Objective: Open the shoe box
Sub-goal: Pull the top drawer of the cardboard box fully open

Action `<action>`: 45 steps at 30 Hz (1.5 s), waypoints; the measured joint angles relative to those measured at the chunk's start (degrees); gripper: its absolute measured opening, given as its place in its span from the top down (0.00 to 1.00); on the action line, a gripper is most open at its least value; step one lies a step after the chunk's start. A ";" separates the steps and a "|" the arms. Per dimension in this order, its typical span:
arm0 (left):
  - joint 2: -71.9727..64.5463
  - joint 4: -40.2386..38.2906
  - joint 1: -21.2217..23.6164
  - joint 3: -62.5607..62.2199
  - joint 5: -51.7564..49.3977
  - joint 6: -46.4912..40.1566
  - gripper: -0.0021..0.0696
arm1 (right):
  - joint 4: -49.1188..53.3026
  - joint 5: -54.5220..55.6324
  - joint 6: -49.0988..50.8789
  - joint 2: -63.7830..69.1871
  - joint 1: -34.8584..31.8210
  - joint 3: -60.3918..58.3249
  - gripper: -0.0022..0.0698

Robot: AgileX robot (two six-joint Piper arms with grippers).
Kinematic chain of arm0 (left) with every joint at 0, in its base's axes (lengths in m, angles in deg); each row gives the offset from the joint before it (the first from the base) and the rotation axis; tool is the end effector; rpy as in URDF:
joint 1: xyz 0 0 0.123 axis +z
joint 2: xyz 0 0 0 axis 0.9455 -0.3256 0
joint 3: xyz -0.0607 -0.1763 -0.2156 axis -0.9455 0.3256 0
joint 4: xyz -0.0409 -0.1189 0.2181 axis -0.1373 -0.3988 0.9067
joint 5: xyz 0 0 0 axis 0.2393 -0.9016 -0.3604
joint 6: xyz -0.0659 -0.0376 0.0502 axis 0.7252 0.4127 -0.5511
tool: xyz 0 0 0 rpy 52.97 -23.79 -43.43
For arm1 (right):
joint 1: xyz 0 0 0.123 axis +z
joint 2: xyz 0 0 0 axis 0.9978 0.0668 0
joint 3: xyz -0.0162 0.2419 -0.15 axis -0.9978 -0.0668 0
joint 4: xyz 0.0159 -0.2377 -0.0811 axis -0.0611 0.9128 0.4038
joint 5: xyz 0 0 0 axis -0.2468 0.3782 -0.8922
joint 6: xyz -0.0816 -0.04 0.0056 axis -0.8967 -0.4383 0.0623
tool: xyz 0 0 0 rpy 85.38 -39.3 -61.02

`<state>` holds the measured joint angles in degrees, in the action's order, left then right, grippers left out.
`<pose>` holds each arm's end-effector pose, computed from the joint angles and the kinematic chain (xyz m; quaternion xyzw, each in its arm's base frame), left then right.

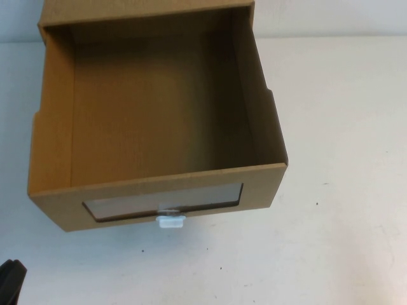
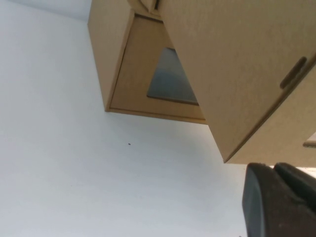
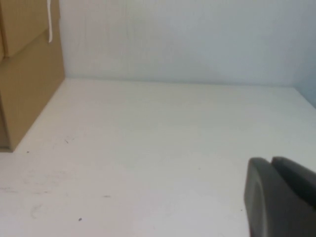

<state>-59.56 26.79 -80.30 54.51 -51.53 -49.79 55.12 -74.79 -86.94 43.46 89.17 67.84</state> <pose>0.0571 -0.0191 0.1865 -0.0178 0.7587 -0.1869 0.6238 0.0620 0.0053 0.2010 -0.0195 0.7230 0.0332 0.6898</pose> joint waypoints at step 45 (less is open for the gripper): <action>0.09 0.00 0.00 0.00 0.00 0.00 0.98 | 15.45 -16.99 14.88 -4.38 -0.08 -0.81 0.99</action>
<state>-59.47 26.79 -80.30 54.51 -51.53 -49.79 70.57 -91.78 -72.06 39.08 89.08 67.03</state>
